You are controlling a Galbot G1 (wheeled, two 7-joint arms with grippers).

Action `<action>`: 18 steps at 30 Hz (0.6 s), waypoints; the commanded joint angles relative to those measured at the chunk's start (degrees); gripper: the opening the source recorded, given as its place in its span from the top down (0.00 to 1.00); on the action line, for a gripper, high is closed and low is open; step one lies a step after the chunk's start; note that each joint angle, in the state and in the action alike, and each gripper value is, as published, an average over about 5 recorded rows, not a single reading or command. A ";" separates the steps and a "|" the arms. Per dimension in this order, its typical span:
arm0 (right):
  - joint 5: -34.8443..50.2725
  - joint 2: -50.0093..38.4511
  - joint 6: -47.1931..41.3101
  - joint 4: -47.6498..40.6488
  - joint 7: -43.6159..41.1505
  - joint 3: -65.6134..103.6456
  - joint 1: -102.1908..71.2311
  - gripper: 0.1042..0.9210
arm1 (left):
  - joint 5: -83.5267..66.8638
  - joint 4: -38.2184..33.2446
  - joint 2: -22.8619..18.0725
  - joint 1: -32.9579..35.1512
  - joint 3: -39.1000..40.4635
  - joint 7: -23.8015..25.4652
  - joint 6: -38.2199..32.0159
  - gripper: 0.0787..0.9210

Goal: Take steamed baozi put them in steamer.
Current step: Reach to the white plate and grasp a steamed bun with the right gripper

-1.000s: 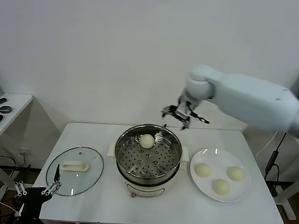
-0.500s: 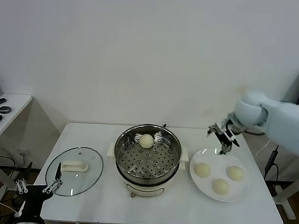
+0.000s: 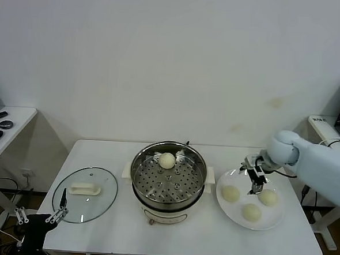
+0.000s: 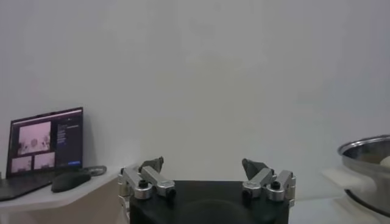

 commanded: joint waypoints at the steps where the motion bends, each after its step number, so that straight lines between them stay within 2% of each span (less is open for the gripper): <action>1: -3.00 4.73 0.34 -4.88 0.96 4.52 -6.60 0.12 | -0.07 0.08 -0.01 0.03 -0.02 0.03 0.01 0.12; 13: -5.94 7.05 0.72 -8.58 2.34 7.28 -10.31 0.12 | -0.19 0.71 -0.16 -0.36 0.00 0.06 0.02 0.12; 18: -6.67 7.78 0.50 -9.21 2.54 7.72 -10.75 0.16 | -0.22 0.65 -0.09 -0.26 -0.05 0.06 0.03 0.12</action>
